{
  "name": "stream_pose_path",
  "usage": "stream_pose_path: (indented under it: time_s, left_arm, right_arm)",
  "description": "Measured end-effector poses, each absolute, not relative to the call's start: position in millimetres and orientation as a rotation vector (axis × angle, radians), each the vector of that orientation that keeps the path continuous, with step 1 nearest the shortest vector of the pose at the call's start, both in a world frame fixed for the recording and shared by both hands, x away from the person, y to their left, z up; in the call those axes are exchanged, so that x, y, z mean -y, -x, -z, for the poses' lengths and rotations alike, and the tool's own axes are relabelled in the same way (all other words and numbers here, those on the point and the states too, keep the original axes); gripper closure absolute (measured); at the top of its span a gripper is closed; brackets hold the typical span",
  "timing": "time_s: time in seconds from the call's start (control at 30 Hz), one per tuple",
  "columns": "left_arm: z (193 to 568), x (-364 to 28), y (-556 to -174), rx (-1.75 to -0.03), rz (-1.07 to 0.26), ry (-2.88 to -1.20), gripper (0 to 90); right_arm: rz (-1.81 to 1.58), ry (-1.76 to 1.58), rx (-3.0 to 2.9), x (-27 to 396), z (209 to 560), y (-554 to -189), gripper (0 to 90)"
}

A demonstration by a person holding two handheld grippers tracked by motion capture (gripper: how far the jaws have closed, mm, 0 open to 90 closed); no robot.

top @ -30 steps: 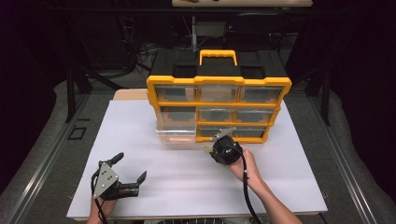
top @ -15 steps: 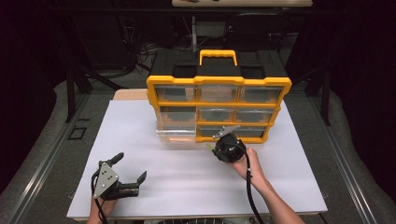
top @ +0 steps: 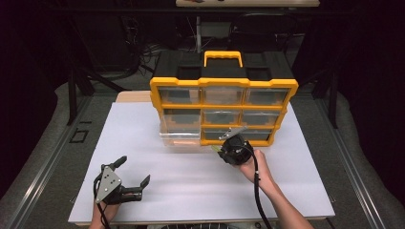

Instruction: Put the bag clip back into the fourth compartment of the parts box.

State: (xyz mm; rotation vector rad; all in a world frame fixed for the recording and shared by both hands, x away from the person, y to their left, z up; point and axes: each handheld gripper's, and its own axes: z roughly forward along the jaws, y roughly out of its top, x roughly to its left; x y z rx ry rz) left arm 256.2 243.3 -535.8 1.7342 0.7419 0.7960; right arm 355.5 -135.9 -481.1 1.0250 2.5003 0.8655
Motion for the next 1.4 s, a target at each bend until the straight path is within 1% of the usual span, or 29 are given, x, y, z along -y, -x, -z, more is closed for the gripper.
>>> stream_pose_path:
  time_s: [0.4,1.17,1.4]
  left_arm:
    - [536,-243,-257,-0.742,-0.799,-1.735,0.2]
    - [536,-244,-256,-0.745,-0.802,-1.73,0.2]
    - [535,-245,-256,-0.747,-0.803,-1.73,0.2]
  right_arm:
    - [-0.879,-1.011,-2.512,138,474,-356,80.3]
    - [-0.885,-0.963,-2.498,144,443,-358,80.3]
    - [-0.898,-0.948,-2.488,144,427,-358,80.3]
